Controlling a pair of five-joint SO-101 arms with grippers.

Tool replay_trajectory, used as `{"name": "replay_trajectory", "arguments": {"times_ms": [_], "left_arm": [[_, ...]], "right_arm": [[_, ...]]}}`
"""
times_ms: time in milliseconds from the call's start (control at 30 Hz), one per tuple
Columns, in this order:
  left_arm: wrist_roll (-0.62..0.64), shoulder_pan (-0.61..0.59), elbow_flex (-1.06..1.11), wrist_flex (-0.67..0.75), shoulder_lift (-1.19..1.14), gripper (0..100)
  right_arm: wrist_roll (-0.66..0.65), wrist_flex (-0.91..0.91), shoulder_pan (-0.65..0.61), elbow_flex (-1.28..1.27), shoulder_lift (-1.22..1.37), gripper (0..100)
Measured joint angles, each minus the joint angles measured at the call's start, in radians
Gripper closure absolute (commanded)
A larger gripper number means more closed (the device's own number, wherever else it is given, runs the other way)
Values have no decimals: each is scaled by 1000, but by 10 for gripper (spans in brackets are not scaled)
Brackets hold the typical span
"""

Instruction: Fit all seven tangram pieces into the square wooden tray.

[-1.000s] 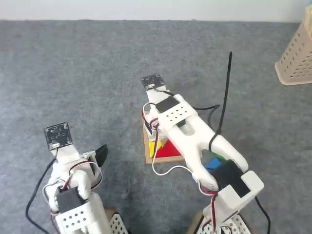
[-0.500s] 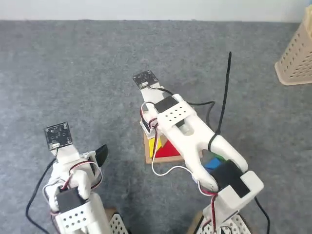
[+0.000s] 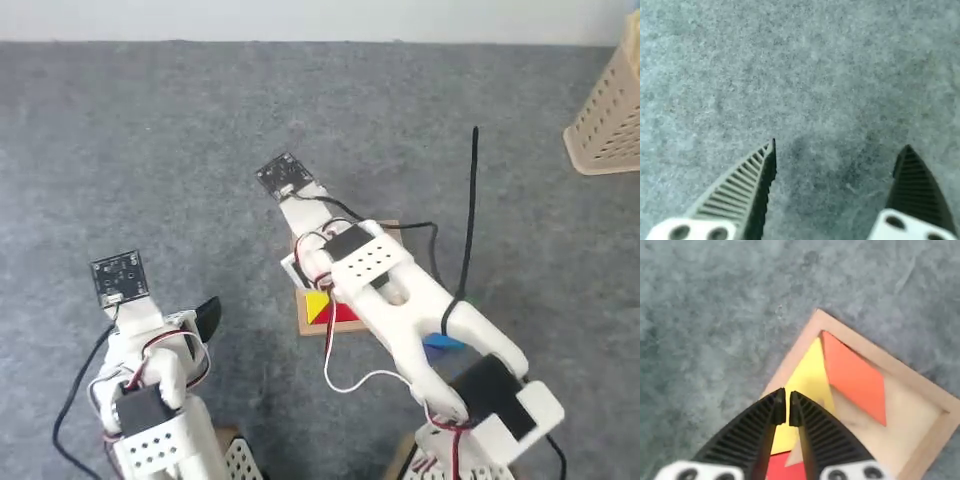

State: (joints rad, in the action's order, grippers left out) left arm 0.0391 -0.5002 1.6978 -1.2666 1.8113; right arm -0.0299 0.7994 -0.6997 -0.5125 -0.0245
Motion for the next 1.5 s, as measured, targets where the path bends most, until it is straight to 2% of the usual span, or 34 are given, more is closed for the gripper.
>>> {"name": "replay_trajectory", "arguments": {"times_ms": [300, 467, 800, 1167, 1367, 1500], "left_arm": [[0, 0, 0, 0, 0, 646], [0, 0, 0, 0, 0, 646], [0, 0, 0, 0, 0, 646], [0, 0, 0, 0, 0, 646], [0, 0, 0, 0, 0, 646], [0, 0, 0, 0, 0, 646]], "right_arm": [[0, -2, 64, 3, 109, 992], [0, -2, 75, 17, 114, 992], [0, 11, 184, 21, 114, 992], [0, 69, 193, 21, 110, 992], [18, 109, 227, -8, -43, 992], [15, 61, 152, -132, -166, 992]]}}
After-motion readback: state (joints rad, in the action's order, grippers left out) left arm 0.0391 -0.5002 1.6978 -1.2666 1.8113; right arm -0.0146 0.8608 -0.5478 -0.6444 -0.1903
